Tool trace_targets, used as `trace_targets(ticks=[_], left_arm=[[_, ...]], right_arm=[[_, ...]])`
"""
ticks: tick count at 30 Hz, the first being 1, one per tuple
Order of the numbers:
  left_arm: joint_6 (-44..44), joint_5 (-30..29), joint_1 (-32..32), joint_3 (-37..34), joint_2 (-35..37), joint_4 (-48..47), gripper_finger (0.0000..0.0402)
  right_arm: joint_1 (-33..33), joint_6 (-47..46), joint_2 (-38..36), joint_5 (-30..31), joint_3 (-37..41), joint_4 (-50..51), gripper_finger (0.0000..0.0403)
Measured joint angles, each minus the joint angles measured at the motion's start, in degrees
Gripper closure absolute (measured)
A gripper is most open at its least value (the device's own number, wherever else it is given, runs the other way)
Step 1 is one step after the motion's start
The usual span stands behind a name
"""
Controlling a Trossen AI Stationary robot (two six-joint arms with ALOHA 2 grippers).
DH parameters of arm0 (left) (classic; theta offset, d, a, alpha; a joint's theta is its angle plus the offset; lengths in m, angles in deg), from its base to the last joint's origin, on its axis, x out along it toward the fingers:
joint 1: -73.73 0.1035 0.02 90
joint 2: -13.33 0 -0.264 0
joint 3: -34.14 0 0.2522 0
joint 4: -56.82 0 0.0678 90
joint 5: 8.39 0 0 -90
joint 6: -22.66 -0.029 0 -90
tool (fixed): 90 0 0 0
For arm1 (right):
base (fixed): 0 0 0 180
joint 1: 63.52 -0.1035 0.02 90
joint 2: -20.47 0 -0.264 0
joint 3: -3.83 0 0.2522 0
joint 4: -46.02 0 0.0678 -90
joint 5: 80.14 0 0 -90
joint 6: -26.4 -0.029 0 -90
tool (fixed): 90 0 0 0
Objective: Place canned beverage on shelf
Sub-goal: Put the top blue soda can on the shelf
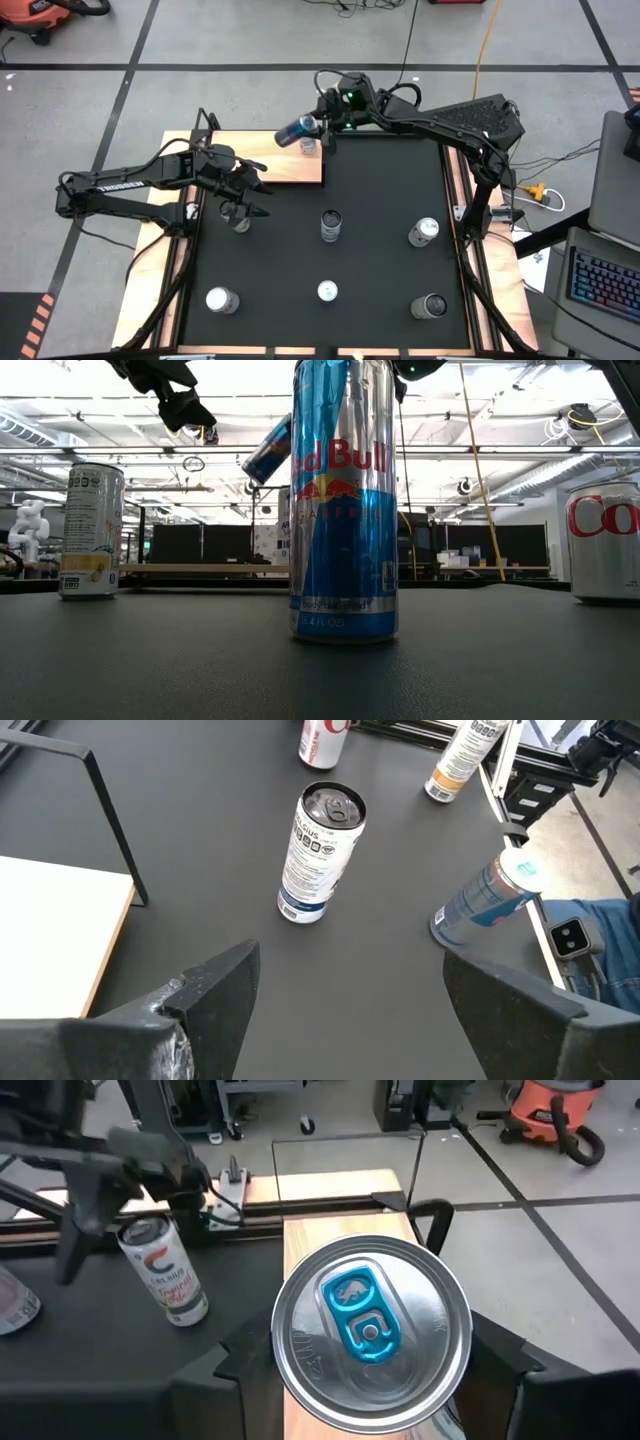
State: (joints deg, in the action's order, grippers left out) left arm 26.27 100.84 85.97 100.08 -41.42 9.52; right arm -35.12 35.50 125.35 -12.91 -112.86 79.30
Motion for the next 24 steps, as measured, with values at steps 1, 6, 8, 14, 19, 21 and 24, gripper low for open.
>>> trace_targets(ticks=[1,6,8,14,19,21,24], left_arm=[[-0.01,0.00,-0.01,0.00,0.00,0.00,0.0081],[-0.03,-0.01,0.01,0.00,0.00,0.01,0.0081],[-0.22,-0.02,0.05,0.00,0.00,0.02,0.0081],[-2.99,-0.02,0.05,0.00,0.02,0.02,0.0081],[-3.07,-0.08,0.04,0.00,0.00,0.00,0.0081],[-3.06,-0.49,0.05,0.00,0.02,-0.02,0.0081],[-3.06,-1.07,0.05,0.00,0.02,-0.24,0.0081]], right_arm=[[-0.03,0.02,0.09,-0.03,-0.93,0.54,0.0206],[-0.34,0.38,3.18,-0.11,-9.14,3.81,0.0206],[-0.38,0.74,5.94,-0.31,-14.65,6.79,0.0206],[-0.24,2.44,15.03,-1.21,-30.31,17.10,0.0206],[0.48,4.35,16.89,-1.43,-31.41,17.53,0.0206],[0.88,5.51,17.34,-1.32,-31.39,18.16,0.0206],[1.27,8.17,17.87,-1.23,-31.32,19.97,0.0206]])
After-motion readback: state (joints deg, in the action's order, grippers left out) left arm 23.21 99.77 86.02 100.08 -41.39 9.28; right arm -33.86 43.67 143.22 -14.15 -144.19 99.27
